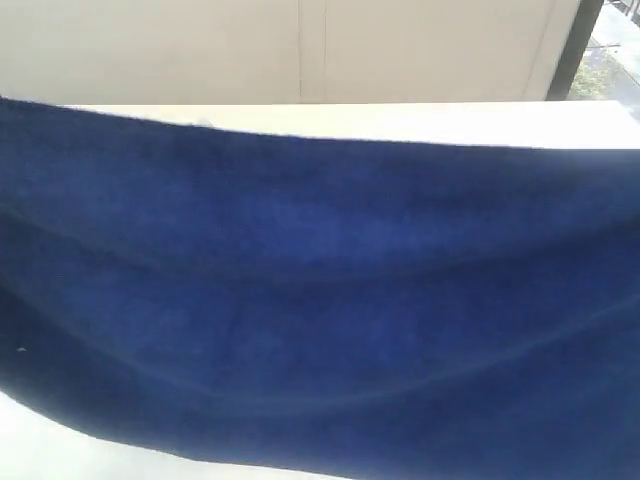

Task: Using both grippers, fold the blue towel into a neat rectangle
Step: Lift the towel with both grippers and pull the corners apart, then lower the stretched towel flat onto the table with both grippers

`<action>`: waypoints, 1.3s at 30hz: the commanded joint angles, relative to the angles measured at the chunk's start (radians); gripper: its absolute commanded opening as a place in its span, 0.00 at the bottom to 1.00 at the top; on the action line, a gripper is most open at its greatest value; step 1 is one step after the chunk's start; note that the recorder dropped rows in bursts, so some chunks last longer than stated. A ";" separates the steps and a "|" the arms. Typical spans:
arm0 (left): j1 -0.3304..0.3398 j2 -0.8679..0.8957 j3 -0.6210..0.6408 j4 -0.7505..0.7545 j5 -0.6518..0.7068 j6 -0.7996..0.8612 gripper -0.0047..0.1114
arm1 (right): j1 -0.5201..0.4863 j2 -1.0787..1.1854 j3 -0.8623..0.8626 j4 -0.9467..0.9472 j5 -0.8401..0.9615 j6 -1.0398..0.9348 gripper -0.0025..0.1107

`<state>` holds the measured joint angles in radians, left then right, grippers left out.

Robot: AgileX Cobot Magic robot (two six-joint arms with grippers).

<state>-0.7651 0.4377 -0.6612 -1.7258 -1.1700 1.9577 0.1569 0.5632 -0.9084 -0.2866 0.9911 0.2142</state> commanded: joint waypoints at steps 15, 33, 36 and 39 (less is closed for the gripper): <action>0.127 0.608 0.019 -0.019 0.365 -0.151 0.04 | -0.008 0.522 0.027 -0.265 -0.296 0.217 0.02; 0.667 1.210 -0.263 -0.019 1.218 -0.313 0.04 | -0.084 1.058 -0.043 -0.597 -0.610 0.605 0.02; 0.693 1.276 -0.308 -0.019 1.214 -0.315 0.04 | -0.115 1.104 -0.083 -0.597 -0.623 0.605 0.02; 0.728 1.341 -0.344 -0.019 1.194 -0.313 0.04 | -0.172 1.171 -0.141 -0.597 -0.633 0.605 0.02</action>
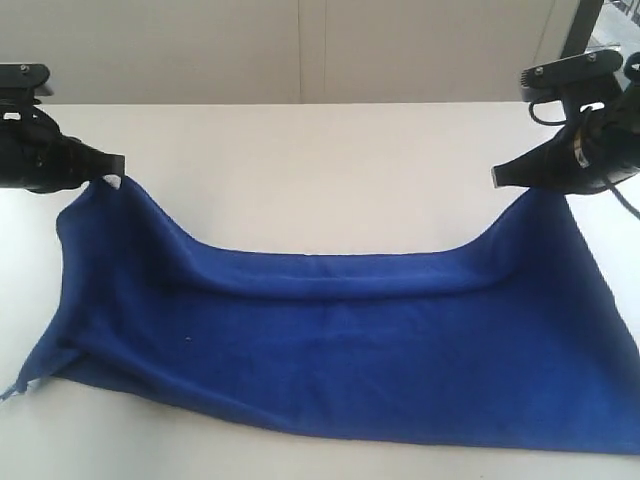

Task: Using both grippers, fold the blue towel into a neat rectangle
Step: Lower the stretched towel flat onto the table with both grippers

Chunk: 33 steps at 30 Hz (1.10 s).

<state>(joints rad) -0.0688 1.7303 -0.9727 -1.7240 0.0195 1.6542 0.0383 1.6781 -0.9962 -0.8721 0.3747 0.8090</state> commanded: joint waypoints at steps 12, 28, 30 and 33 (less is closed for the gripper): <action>0.089 0.165 -0.114 -0.020 0.008 0.028 0.04 | -0.151 0.243 -0.124 -0.014 -0.167 0.006 0.02; 0.091 0.262 -0.162 -0.017 -0.042 0.028 0.04 | -0.181 0.365 -0.225 -0.018 -0.203 0.006 0.02; 0.091 0.266 -0.173 -0.015 -0.051 0.028 0.04 | -0.181 0.372 -0.235 -0.018 -0.205 0.006 0.02; 0.091 0.266 -0.196 0.014 -0.049 0.028 0.04 | -0.181 0.397 -0.260 -0.018 -0.199 0.006 0.02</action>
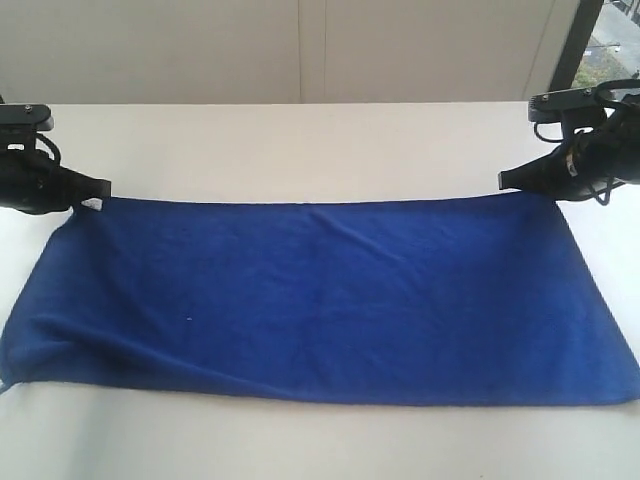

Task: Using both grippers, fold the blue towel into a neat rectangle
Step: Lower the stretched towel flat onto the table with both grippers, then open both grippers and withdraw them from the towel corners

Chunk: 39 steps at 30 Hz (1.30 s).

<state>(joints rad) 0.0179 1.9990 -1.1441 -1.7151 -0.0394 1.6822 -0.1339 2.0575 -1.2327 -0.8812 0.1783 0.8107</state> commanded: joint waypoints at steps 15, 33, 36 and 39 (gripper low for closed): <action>0.005 0.067 -0.055 -0.014 0.086 -0.009 0.04 | -0.034 0.062 -0.072 -0.013 -0.003 0.001 0.02; 0.005 0.071 -0.055 -0.003 0.010 0.026 0.36 | -0.037 0.063 -0.072 -0.013 -0.055 0.001 0.20; 0.005 0.071 -0.057 -0.003 0.017 0.026 0.46 | -0.037 0.063 -0.072 -0.011 -0.053 0.001 0.31; 0.005 0.071 -0.070 -0.003 0.017 0.026 0.50 | -0.037 0.063 -0.072 -0.008 -0.038 0.001 0.34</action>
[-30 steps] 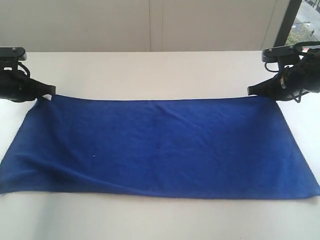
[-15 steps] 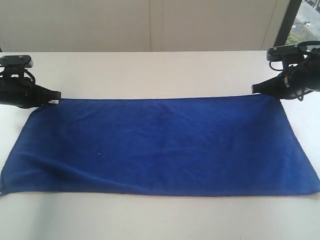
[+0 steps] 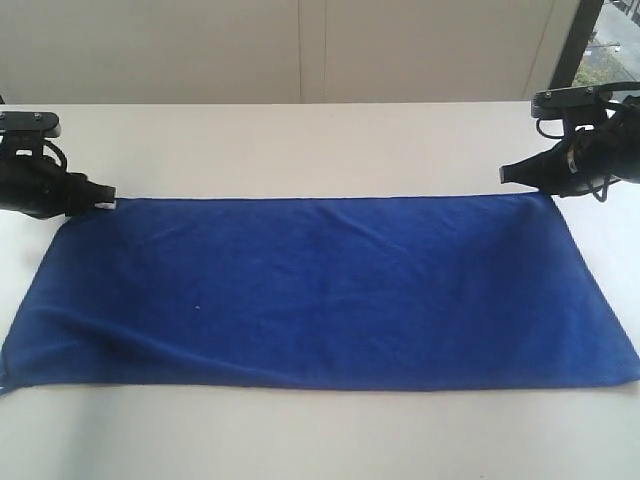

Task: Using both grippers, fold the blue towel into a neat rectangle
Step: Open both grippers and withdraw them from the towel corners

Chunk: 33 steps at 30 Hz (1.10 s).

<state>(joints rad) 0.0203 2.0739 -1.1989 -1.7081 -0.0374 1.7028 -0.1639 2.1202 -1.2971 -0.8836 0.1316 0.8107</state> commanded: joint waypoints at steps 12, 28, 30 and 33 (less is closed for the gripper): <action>0.002 -0.056 -0.103 -0.010 -0.102 0.083 0.51 | -0.005 -0.135 -0.005 0.088 0.267 -0.045 0.34; 0.002 -0.280 0.053 -0.036 -0.183 0.142 0.04 | -0.005 -0.221 -0.005 0.760 0.513 -0.688 0.02; 0.002 -0.312 0.080 -0.036 -0.187 0.167 0.04 | -0.005 -0.221 -0.005 0.785 0.540 -0.694 0.02; 0.002 -0.360 0.112 -0.036 -0.176 0.167 0.04 | -0.005 -0.221 -0.005 0.820 0.578 -0.711 0.02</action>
<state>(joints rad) 0.0207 1.7623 -1.1150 -1.7239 -0.2290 1.8640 -0.1639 1.9097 -1.3013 -0.0995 0.6713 0.1229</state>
